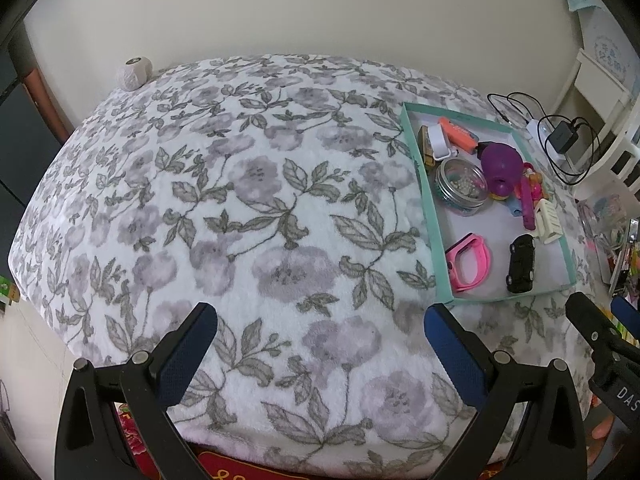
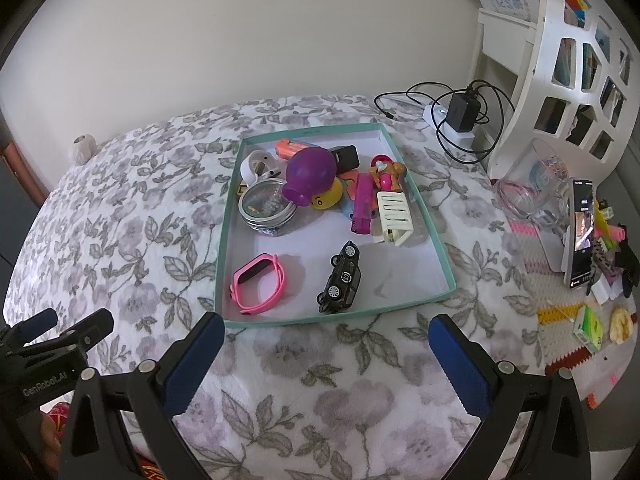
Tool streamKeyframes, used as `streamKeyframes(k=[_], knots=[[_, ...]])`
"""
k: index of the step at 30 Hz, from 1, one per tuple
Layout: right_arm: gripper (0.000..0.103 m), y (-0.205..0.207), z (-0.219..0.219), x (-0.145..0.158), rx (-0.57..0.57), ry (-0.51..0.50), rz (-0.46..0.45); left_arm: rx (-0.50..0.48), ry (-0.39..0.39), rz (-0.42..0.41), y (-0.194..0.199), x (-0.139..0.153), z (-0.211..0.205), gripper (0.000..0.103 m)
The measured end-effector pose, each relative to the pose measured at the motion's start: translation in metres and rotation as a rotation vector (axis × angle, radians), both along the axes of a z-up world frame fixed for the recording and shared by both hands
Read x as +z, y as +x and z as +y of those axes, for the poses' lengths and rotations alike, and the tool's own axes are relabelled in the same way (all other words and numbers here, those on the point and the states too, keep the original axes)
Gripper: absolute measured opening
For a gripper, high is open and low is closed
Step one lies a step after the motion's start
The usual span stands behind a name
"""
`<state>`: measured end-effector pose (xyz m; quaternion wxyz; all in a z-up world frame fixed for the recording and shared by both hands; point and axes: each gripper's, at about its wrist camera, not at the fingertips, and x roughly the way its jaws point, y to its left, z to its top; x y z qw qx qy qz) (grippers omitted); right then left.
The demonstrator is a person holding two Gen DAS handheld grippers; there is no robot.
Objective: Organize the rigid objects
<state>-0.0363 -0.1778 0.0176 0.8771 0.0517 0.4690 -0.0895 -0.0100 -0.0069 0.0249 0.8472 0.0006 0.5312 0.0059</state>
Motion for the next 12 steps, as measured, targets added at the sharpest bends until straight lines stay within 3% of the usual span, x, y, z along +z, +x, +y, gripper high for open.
streamKeyframes(k=[12], knots=[[0.103,0.0003,-0.0005,-0.0014,0.003,0.0,0.002,-0.009,-0.011,-0.023,-0.0023,0.0028,-0.0023,0.103]])
